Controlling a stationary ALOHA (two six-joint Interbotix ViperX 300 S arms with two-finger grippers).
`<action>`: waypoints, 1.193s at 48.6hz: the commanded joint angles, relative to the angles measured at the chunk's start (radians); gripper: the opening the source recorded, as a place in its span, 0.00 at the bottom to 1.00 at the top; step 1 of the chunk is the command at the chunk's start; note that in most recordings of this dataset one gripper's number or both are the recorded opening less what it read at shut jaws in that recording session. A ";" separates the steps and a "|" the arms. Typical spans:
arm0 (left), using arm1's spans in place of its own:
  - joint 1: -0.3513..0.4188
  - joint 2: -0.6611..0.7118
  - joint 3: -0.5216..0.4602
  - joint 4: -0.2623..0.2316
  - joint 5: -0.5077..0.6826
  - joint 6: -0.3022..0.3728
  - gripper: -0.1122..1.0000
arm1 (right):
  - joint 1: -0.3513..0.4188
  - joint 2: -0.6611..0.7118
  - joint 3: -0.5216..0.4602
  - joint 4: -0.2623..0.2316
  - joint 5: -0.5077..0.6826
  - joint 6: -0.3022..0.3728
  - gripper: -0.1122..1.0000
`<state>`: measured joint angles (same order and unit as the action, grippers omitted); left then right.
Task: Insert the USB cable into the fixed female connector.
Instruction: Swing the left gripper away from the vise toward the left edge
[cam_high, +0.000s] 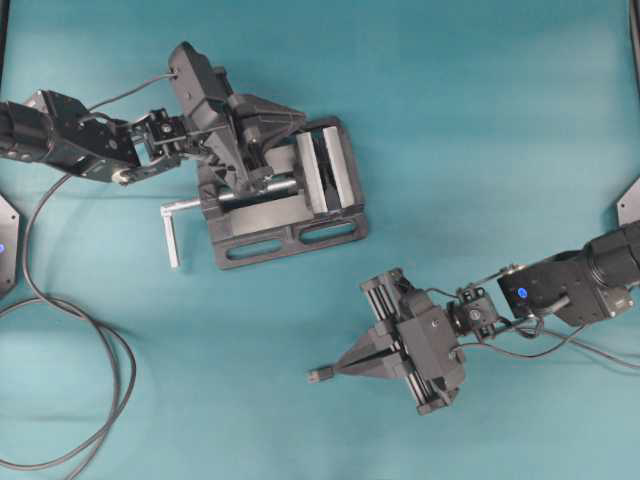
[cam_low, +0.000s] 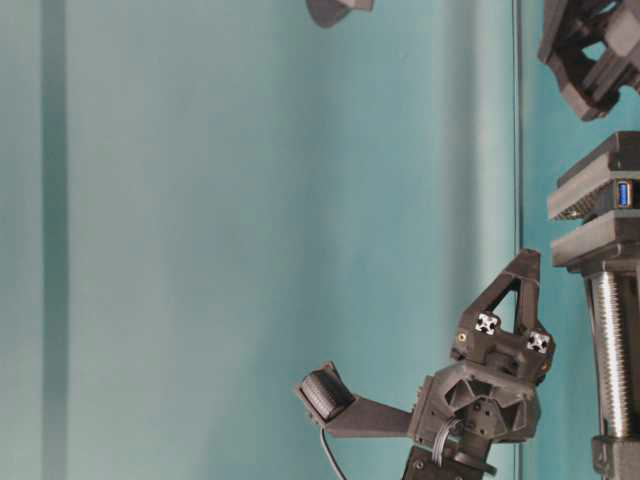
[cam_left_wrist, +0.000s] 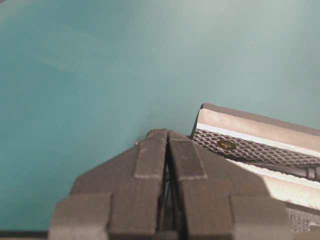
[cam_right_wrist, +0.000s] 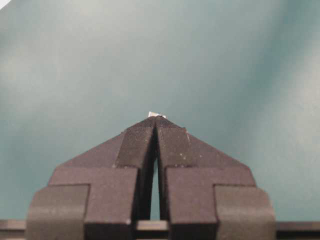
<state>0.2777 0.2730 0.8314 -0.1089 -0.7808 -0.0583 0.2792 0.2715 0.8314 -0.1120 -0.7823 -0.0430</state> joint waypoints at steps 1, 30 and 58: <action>-0.009 -0.032 -0.011 0.021 0.021 0.020 0.11 | 0.000 -0.008 -0.006 0.003 -0.005 0.003 0.10; -0.035 -0.158 0.015 0.034 0.115 0.038 0.21 | 0.000 -0.038 -0.057 0.003 0.118 0.061 0.10; -0.169 -0.540 0.110 0.025 0.538 -0.195 0.99 | -0.005 -0.044 -0.046 0.005 0.121 0.095 0.14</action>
<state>0.1442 -0.2270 0.9357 -0.0890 -0.2592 -0.2316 0.2777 0.2608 0.7961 -0.1104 -0.6581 0.0522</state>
